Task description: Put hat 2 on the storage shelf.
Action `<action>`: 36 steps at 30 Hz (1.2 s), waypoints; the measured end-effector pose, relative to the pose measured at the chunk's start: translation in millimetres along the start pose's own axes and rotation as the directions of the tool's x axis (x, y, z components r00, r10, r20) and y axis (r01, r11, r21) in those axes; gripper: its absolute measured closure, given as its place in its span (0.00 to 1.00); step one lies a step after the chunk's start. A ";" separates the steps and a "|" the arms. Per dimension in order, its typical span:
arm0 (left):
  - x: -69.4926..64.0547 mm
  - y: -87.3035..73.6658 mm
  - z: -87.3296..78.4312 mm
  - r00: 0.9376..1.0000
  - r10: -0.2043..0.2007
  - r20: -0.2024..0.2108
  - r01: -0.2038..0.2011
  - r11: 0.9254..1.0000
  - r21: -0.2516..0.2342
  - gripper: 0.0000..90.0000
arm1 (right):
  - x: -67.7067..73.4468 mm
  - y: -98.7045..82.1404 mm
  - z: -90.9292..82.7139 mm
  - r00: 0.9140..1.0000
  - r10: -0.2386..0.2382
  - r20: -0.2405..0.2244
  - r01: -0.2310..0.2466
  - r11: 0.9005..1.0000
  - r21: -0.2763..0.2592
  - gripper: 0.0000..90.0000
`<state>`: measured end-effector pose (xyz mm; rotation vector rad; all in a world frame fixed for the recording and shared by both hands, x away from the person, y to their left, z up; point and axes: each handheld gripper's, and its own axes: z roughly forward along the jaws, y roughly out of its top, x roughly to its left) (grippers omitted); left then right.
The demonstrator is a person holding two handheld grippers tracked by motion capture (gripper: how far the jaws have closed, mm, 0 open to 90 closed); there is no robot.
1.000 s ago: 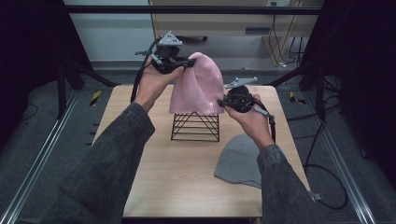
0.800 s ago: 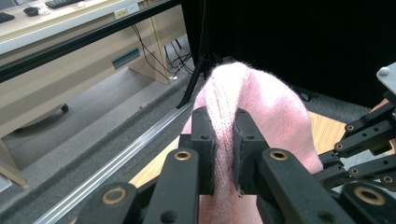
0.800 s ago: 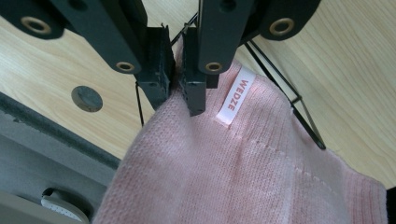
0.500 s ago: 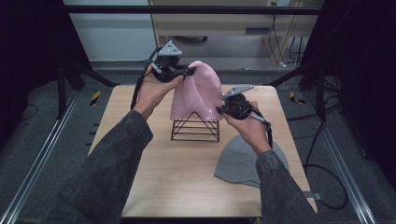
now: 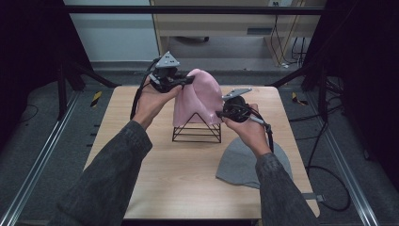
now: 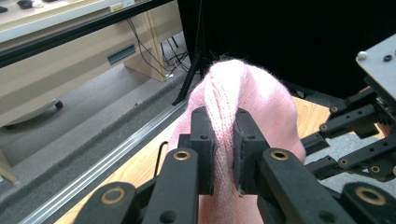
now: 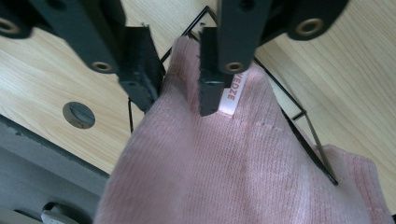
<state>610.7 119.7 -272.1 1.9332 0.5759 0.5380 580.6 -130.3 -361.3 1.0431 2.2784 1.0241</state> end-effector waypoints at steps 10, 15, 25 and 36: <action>-10.3 -15.4 3.3 0.999 0.032 0.021 -0.032 0.999 0.033 0.90 | -2.2 -22.7 -14.1 0.998 0.034 0.051 -0.034 0.999 0.010 0.53; -19.4 -28.0 5.7 0.998 0.044 0.034 -0.046 0.998 0.050 0.90 | -12.4 -32.9 -21.8 0.996 0.050 0.077 -0.052 0.998 0.020 0.50; -27.1 -55.1 6.0 0.998 0.031 0.054 -0.035 0.995 0.089 0.89 | -35.2 -67.4 -35.4 0.986 0.080 0.145 -0.092 0.993 0.077 0.44; -19.9 -64.2 10.6 0.999 0.018 0.042 -0.023 0.993 0.115 0.88 | -61.6 -110.0 -31.8 0.968 0.144 0.203 -0.177 0.972 0.156 0.42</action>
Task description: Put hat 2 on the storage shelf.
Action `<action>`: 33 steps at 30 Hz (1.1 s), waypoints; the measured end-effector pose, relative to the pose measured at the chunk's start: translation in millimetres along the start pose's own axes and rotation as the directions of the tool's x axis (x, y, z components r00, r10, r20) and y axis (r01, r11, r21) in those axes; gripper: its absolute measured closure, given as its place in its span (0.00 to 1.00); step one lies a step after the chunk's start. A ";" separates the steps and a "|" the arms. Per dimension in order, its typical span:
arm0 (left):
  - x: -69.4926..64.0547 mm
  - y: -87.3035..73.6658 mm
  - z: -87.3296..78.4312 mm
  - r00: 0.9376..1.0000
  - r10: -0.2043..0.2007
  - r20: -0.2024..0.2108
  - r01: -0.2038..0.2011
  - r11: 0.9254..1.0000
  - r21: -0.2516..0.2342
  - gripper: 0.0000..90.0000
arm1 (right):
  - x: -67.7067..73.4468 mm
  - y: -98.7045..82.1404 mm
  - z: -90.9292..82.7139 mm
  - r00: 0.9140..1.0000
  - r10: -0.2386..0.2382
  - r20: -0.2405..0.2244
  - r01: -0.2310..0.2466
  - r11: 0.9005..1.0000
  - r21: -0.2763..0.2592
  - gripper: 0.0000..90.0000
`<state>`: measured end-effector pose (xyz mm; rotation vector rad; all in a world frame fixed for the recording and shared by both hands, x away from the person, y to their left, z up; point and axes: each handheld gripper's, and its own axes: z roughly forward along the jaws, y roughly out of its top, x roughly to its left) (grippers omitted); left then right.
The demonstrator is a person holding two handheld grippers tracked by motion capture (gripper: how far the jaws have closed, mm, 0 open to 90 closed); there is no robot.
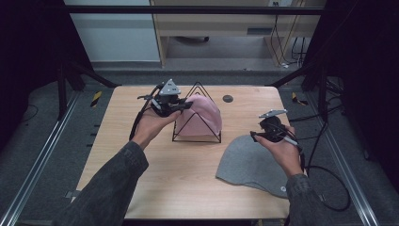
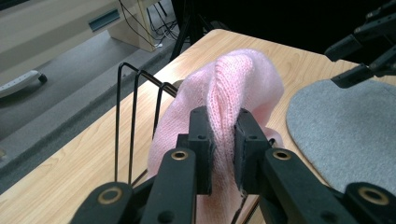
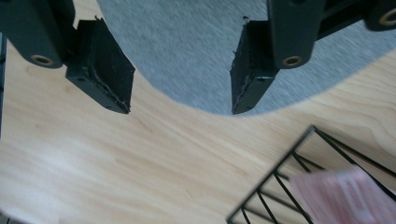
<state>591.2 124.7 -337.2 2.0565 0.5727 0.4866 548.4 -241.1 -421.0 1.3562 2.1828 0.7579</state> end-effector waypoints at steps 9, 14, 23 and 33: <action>0.7 -2.9 1.8 1.000 0.006 0.018 -0.007 1.000 0.015 0.86 | -22.1 -22.1 18.5 0.998 0.056 -0.002 -0.056 0.997 0.051 0.52; 1.3 -5.4 0.7 1.000 0.004 0.014 -0.004 1.000 0.022 0.86 | -26.9 -26.8 21.1 0.998 0.070 0.000 -0.070 0.996 0.062 0.51; 2.4 -11.0 -10.6 0.999 -0.037 0.014 0.037 0.999 -0.007 0.73 | -35.1 -34.7 20.3 0.995 0.098 0.012 -0.099 0.993 0.068 0.51; -13.0 -30.8 -52.7 0.999 -0.026 -0.038 0.025 1.000 -0.015 0.37 | -43.3 -37.7 21.4 0.992 0.126 0.002 -0.126 0.990 0.072 0.54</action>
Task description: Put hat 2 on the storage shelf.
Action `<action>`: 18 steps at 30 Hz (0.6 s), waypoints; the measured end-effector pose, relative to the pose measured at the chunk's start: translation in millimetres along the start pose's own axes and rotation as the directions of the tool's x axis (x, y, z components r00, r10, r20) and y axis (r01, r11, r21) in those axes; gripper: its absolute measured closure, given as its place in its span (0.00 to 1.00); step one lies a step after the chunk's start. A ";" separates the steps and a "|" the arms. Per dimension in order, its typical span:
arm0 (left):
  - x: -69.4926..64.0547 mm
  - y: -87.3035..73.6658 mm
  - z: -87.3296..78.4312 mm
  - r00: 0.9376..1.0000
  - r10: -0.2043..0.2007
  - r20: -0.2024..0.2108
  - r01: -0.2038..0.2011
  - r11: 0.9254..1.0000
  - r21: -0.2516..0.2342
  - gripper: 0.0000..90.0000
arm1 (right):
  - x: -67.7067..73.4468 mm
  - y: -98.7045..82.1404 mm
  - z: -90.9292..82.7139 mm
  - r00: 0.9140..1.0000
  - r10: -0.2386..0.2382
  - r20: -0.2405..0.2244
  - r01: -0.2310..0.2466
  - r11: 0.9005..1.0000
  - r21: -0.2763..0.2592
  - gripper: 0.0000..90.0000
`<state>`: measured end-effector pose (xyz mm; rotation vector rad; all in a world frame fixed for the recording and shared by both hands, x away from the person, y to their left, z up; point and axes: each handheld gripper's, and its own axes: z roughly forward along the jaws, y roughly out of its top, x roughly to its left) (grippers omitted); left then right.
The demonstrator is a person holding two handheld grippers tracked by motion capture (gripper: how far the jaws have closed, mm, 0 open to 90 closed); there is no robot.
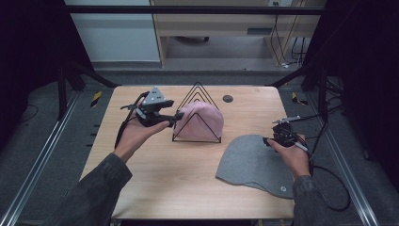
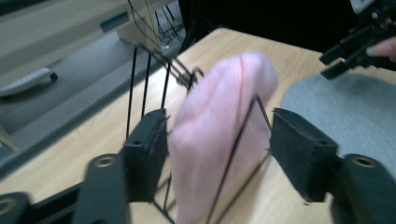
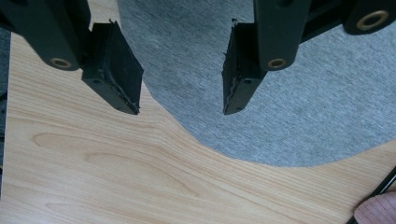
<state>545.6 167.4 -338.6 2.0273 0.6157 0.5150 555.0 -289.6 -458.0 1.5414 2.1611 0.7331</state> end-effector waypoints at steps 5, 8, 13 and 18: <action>-15.2 -33.4 -13.0 1.000 0.024 0.013 -0.024 0.998 0.051 0.25 | -5.4 -0.6 3.8 1.000 0.009 -0.003 -0.009 1.000 0.005 0.55; -25.8 -57.0 -17.2 0.999 0.032 0.023 -0.034 0.996 0.082 0.19 | -9.0 -2.0 7.4 1.000 0.018 -0.005 -0.018 1.000 0.018 0.55; -35.3 -96.9 -21.7 1.000 0.023 0.022 -0.025 0.991 0.130 0.12 | -10.9 -3.8 14.2 0.999 0.039 -0.015 -0.039 0.999 0.032 0.54; -31.3 -133.6 -24.4 0.998 -0.063 0.005 0.061 0.984 0.169 0.12 | -10.8 -3.6 17.0 0.999 0.041 -0.024 -0.040 0.998 0.047 0.53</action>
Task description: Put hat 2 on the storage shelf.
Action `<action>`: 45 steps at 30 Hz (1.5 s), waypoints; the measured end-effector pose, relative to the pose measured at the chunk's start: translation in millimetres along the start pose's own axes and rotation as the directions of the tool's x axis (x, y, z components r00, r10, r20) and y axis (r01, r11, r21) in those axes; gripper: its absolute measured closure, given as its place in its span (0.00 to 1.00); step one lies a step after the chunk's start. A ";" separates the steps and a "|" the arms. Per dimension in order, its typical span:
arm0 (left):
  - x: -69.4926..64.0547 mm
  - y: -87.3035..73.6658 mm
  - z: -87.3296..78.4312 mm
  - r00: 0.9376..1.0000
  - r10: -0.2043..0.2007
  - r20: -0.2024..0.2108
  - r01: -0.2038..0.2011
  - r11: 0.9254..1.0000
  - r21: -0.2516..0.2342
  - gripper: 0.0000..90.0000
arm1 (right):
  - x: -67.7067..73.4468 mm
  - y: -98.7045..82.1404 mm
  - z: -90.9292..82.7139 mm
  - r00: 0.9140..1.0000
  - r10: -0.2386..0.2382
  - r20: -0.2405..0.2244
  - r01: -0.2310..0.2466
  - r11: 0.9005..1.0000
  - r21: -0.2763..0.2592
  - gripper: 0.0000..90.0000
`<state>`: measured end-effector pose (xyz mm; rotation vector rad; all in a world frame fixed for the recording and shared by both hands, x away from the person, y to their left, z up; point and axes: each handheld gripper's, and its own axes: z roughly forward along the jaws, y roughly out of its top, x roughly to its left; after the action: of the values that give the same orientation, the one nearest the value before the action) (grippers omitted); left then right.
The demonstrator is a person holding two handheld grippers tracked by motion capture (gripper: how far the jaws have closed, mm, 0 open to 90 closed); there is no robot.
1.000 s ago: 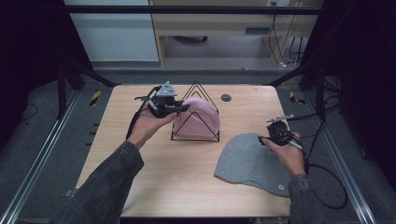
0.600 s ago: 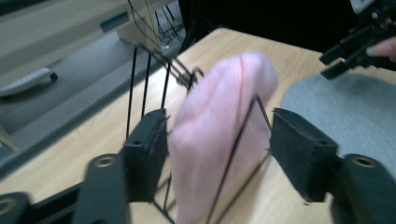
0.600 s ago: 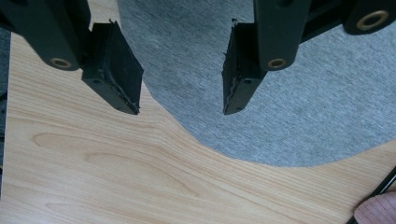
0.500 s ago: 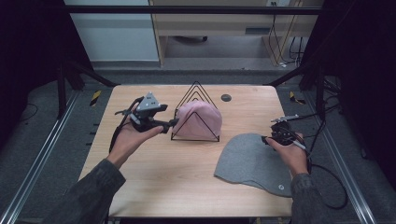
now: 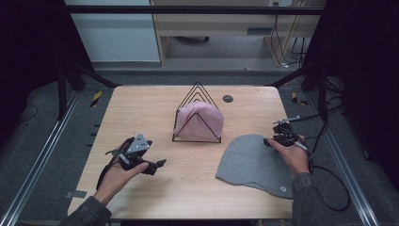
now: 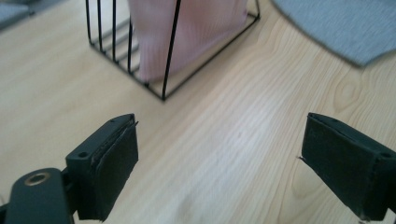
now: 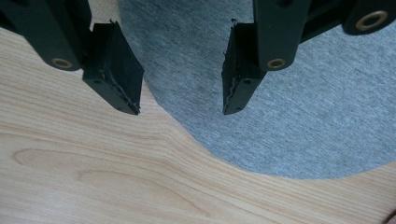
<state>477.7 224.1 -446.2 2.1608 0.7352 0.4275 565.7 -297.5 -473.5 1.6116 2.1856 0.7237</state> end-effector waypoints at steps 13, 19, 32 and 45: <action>-1.6 -27.4 -15.7 0.998 -0.056 -0.017 0.057 0.995 0.087 0.12 | -1.4 -9.1 2.6 1.000 -0.016 -0.024 0.016 0.999 0.028 0.65; -0.7 -28.1 -14.4 0.998 -0.062 -0.016 0.063 0.994 0.093 0.12 | 1.0 -11.2 1.9 0.999 -0.028 -0.035 0.029 0.999 0.023 0.83; 9.1 -37.2 -5.5 0.995 -0.103 0.007 0.101 0.986 0.132 0.11 | 31.2 -17.2 -36.8 0.985 -0.124 -0.122 0.109 0.986 -0.124 0.96; 3.0 -39.2 1.0 0.995 -0.076 0.060 0.065 0.982 0.176 0.09 | 108.2 6.6 -130.4 0.919 -0.363 -0.153 0.286 0.883 -0.372 0.96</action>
<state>466.4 245.6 -477.1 2.2914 0.8354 0.2607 467.4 -219.5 -359.4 0.9963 2.2416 1.1440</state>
